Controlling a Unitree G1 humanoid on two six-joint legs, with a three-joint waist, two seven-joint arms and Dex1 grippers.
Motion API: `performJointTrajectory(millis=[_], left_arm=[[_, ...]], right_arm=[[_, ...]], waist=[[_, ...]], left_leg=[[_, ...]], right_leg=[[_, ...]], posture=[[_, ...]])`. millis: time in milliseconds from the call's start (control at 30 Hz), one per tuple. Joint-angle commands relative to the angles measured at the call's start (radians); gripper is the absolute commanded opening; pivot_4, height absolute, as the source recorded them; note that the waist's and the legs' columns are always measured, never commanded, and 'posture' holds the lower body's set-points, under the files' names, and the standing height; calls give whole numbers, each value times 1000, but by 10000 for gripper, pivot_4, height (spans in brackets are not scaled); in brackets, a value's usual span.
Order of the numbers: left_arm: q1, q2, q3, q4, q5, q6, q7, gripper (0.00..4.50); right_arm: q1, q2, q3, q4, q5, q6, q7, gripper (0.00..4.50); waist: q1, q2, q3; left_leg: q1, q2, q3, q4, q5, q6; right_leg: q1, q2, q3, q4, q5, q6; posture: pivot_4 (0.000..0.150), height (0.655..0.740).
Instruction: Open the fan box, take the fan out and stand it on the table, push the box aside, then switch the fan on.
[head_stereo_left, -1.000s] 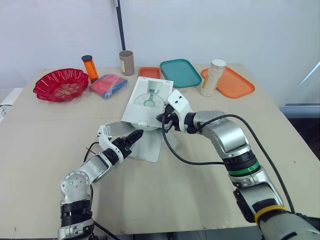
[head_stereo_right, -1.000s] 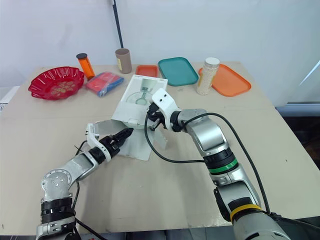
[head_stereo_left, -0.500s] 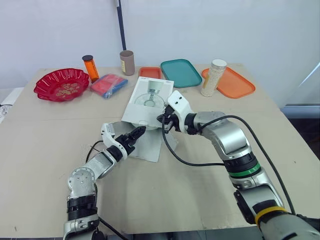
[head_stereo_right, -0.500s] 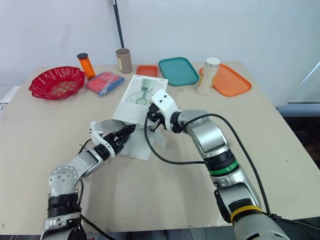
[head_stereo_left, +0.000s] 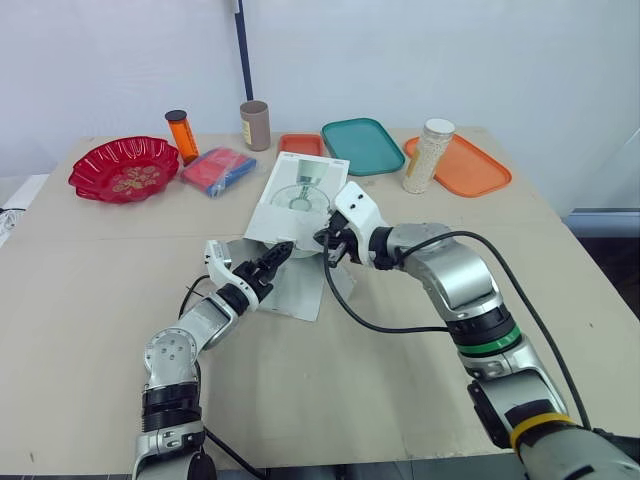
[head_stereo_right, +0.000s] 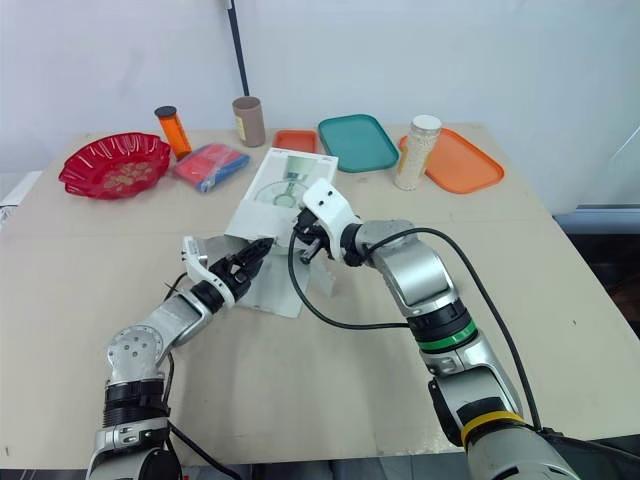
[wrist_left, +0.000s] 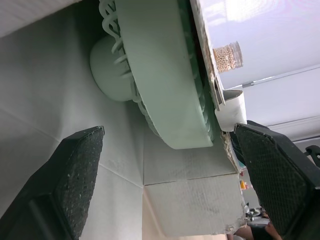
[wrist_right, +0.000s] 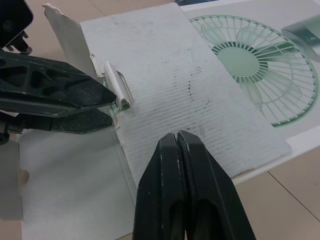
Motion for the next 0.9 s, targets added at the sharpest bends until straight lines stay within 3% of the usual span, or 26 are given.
performJointTrajectory(millis=[33, 67, 100, 167, 300, 833, 900], left_arm=[[-11, -6, 13, -8, -23, -11, 3, 44335], [-17, -12, 17, 2, -28, -19, 1, 44335], [-21, -18, 20, 8, -30, -24, 1, 40461], [-28, -30, 33, 21, -46, -28, 5, 38330], [-41, -34, 41, 43, -53, -21, 11, 25321], [-46, -26, 49, 54, -88, 2, 8, 25321], [-48, -27, 52, 58, -95, 4, 10, 19805]], right_arm=[[5, -2, 13, -24, -8, 1, -3, 0], [7, -4, 14, -27, -9, 2, -3, 0], [9, -5, 15, -30, -10, 2, -3, 0], [10, -7, 15, -32, -11, 3, -3, 0], [10, -8, 14, -33, -15, 6, -3, 0], [15, -4, 13, -29, -24, -4, -6, 0], [16, -3, 15, -30, -26, -4, -6, 0]], waist=[[0, 0, 0], [0, 0, 0], [0, 0, 0], [0, 0, 0], [0, 0, 0], [0, 0, 0], [0, 0, 0]], left_leg=[[0, 0, 0, 0, 0, 0], [0, 0, 0, 0, 0, 0], [0, 0, 0, 0, 0, 0], [0, 0, 0, 0, 0, 0], [0, 0, 0, 0, 0, 0], [0, 0, 0, 0, 0, -1], [0, 0, 0, 0, 0, -1]], right_leg=[[0, 0, 0, 0, 0, 0], [0, 0, 0, 0, 0, 0], [0, 0, 0, 0, 0, 0], [0, 0, 0, 0, 0, 0], [0, 0, 0, 0, 0, 0], [0, 0, 0, 0, 0, 0], [0, 0, 0, 0, 0, 0]], posture=[[1500, 7400], [1500, 7400], [1500, 7400], [1500, 7400], [1500, 7400], [1500, 7400], [1500, 7400]])
